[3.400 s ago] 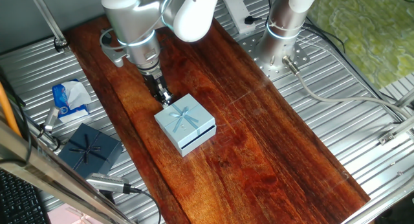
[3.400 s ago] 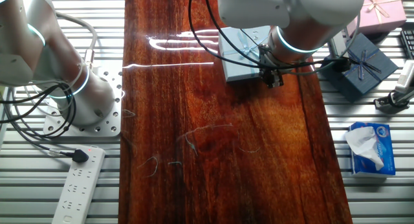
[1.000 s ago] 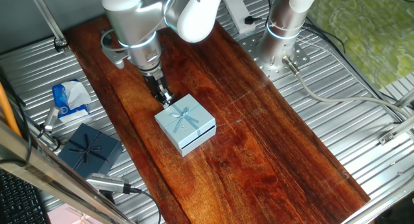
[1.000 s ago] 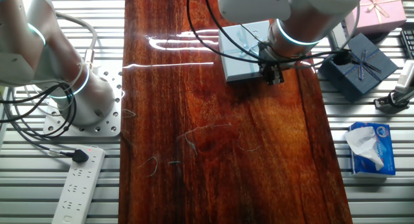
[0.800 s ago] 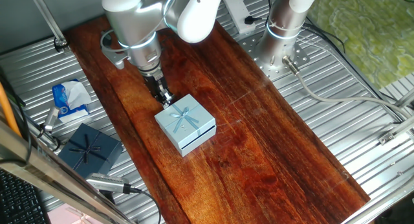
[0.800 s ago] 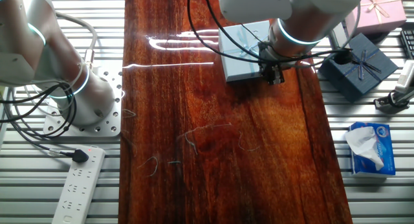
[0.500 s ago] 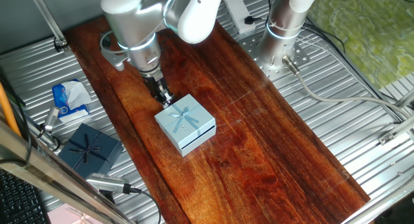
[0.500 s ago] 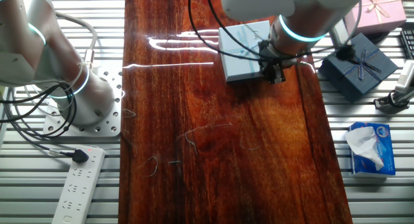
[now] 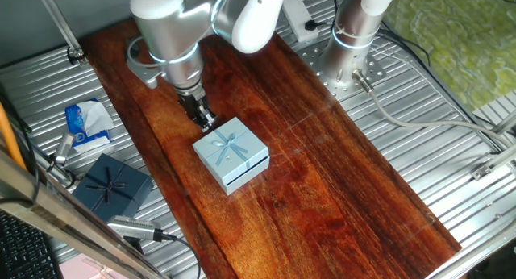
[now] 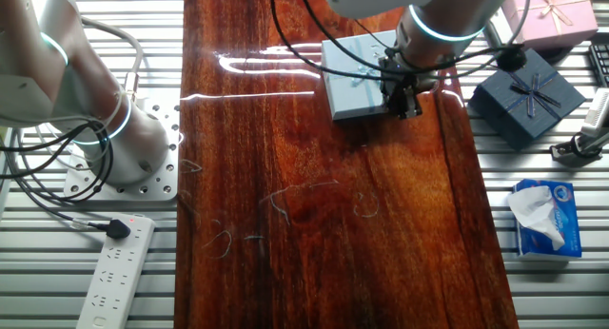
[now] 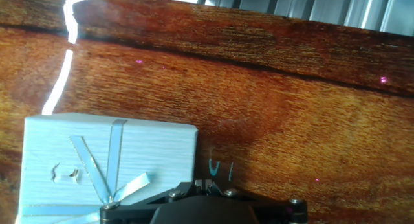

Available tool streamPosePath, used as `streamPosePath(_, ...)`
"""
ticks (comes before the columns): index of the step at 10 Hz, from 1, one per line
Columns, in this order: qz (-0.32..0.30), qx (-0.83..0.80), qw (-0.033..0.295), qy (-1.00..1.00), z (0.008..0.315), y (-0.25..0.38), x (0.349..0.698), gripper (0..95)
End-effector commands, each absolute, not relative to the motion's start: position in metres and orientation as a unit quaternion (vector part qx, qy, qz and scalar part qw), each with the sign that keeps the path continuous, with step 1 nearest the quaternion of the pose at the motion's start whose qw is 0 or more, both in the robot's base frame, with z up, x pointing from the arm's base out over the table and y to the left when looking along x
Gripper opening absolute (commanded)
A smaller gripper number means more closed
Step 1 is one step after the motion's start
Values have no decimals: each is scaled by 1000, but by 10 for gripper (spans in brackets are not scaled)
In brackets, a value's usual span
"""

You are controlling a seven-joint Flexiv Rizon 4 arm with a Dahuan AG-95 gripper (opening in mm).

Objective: Slide the outer casing onto the gift box

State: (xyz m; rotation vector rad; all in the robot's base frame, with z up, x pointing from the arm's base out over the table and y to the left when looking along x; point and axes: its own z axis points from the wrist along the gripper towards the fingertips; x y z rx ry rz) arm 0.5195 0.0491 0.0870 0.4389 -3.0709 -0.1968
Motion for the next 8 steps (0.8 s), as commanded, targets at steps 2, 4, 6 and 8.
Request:
streamPosePath(2, -65, 148, 15, -987, 88, 41, 519, 0)
streamPosePath(4, -66, 146, 18, -987, 88, 36, 518, 0)
streamPosePath(6, -68, 142, 17, -987, 88, 36, 518, 0)
streamPosePath(8, -69, 140, 17, -988, 88, 36, 518, 0)
